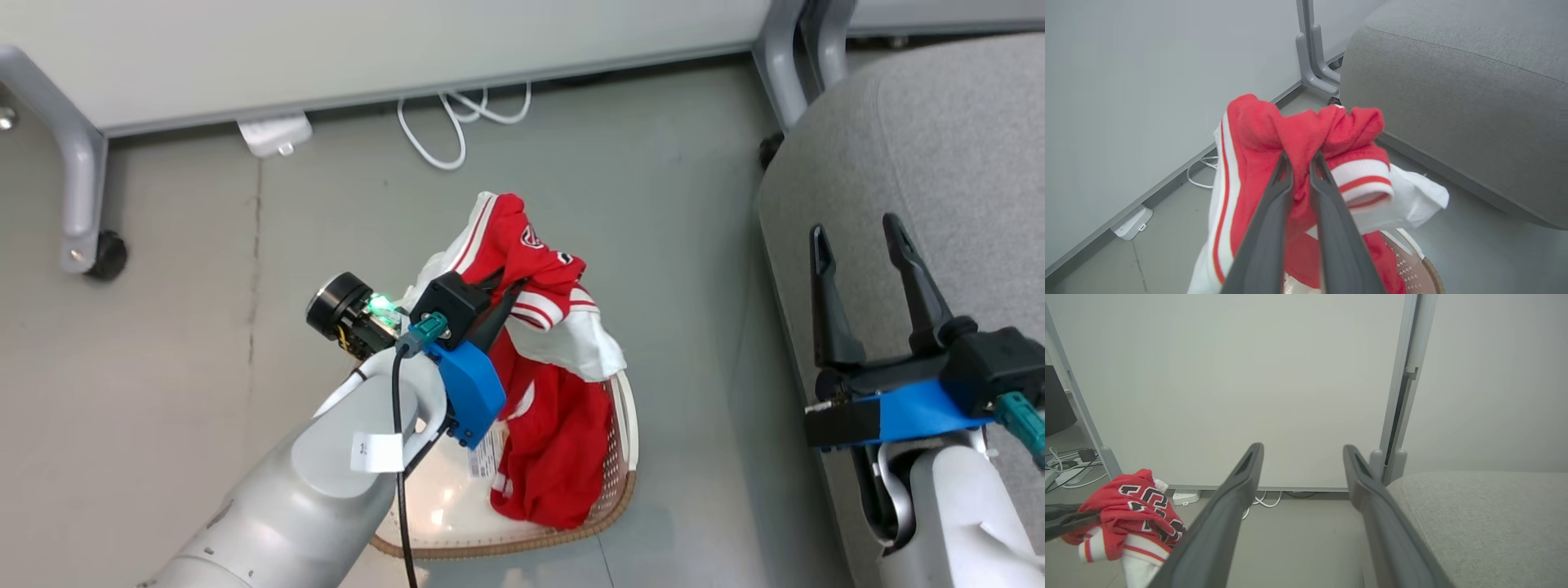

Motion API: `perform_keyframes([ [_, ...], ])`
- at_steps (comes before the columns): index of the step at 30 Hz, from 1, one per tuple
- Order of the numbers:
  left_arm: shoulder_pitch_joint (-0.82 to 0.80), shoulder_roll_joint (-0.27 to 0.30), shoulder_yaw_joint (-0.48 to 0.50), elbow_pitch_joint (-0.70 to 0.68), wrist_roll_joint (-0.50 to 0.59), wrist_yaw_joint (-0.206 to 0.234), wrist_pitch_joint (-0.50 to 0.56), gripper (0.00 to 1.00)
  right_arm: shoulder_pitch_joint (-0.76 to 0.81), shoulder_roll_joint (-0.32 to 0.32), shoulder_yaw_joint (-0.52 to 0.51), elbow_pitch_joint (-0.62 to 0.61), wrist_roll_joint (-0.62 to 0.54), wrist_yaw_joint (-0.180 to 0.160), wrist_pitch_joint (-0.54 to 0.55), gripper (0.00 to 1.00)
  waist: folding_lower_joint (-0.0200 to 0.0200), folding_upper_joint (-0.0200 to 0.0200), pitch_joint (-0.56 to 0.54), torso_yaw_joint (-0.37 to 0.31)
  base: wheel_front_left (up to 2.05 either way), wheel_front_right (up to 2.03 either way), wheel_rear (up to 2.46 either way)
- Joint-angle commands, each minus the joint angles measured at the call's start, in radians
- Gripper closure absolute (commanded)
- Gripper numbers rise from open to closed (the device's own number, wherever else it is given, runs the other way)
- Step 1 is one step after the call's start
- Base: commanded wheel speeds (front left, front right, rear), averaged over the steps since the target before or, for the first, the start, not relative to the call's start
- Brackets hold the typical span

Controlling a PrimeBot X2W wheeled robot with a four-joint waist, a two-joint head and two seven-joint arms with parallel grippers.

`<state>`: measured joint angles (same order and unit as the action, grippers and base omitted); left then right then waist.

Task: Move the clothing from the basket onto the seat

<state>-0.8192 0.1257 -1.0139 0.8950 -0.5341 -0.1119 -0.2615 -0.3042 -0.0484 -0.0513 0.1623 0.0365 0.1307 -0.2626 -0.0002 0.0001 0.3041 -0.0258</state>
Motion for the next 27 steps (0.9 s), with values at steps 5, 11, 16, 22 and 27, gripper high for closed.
perform_keyframes([
  [5,0.042,0.006,0.071,-0.090,0.016,0.018,-0.005,1.00,0.057,-0.004,-0.003,0.015,0.001,0.000,-0.004,0.00,0.0002,-0.0001,-0.097,0.019,0.00,0.00,0.00],
  [11,0.073,-0.001,0.132,-0.166,0.032,0.027,-0.005,1.00,0.101,-0.004,0.002,0.029,0.006,0.000,-0.004,0.00,0.0002,-0.0001,-0.165,0.026,0.00,0.00,0.00],
  [16,0.102,-0.009,0.160,-0.203,0.043,0.026,-0.005,1.00,0.140,-0.004,0.008,0.039,0.012,0.000,-0.004,0.00,0.0002,-0.0001,-0.218,0.032,0.00,0.00,0.00],
  [22,0.124,-0.017,0.172,-0.221,0.051,0.021,-0.005,1.00,0.176,-0.004,0.017,0.047,0.020,0.000,-0.004,0.00,0.0002,-0.0001,-0.260,0.040,0.00,0.00,0.00],
  [27,0.131,-0.020,0.177,-0.226,0.054,0.019,-0.005,1.00,0.190,-0.004,0.029,0.047,0.020,0.000,-0.004,0.00,0.0002,-0.0001,-0.272,0.045,0.00,0.00,0.00],
])
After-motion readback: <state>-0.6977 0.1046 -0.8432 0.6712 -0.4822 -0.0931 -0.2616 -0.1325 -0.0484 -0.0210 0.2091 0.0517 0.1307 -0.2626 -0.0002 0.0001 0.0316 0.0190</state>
